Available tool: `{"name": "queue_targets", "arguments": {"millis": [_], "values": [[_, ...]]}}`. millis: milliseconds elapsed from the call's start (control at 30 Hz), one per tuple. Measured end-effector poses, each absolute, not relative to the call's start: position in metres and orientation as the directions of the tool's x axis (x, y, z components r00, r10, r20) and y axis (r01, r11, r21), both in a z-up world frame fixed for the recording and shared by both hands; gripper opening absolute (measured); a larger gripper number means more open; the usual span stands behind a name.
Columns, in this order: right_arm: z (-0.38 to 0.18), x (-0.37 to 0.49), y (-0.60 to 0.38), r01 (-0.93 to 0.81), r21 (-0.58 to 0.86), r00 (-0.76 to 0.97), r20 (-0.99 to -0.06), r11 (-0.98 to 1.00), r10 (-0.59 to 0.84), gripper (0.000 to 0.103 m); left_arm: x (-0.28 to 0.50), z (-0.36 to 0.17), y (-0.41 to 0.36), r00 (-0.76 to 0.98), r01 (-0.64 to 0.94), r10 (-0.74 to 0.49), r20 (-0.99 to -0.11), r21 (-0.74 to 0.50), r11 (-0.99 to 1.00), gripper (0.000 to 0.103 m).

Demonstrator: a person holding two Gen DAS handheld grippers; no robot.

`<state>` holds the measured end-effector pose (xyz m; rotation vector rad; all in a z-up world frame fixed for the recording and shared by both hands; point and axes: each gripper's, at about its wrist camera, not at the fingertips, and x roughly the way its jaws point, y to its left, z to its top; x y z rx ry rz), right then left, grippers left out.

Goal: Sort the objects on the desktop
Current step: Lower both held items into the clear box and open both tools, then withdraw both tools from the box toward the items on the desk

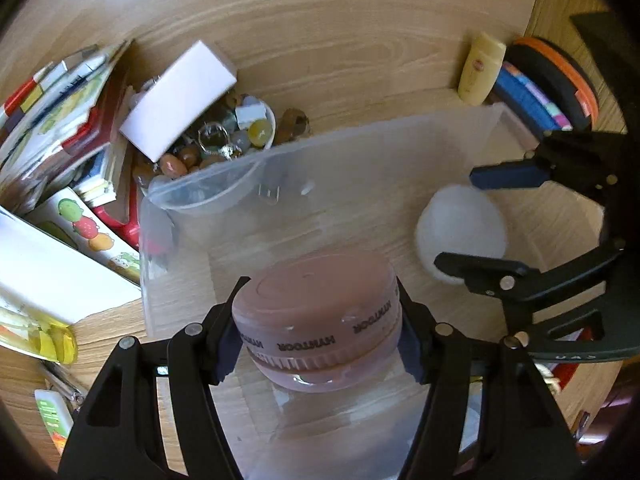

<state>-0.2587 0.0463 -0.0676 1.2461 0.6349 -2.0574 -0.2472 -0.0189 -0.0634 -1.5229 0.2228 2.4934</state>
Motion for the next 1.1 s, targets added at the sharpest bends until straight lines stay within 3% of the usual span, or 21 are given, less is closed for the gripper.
{"name": "queue_targets", "arguments": {"millis": [400,600,700,767,1100], "values": [[-0.063,-0.248,0.047,0.738,-0.196,-0.426,-0.878,-0.646,-0.220,0.063,-0.243,-0.057,-0.014,-0.484,-0.269,0.049,-0.874,0.095,-0.958,0.064],[-0.049,-0.241,0.055,0.713,-0.215,-0.468,-0.854,-0.667,-0.226,0.064,-0.228,-0.039,-0.009,-0.553,-0.269,0.011,-0.833,0.166,-0.949,0.075],[-0.034,-0.234,0.065,0.700,-0.229,-0.500,-0.833,-0.676,-0.236,0.070,-0.218,-0.026,-0.010,-0.580,-0.255,0.002,-0.814,0.179,-0.950,0.082],[-0.025,-0.228,0.067,0.684,-0.253,-0.534,-0.812,-0.685,-0.233,0.077,-0.213,-0.017,-0.014,-0.600,-0.236,-0.011,-0.800,0.191,-0.953,0.095],[0.006,-0.200,0.079,0.626,-0.281,-0.621,-0.744,-0.727,-0.247,0.081,-0.172,0.020,-0.020,-0.673,-0.183,-0.021,-0.740,0.193,-0.964,0.097]]}}
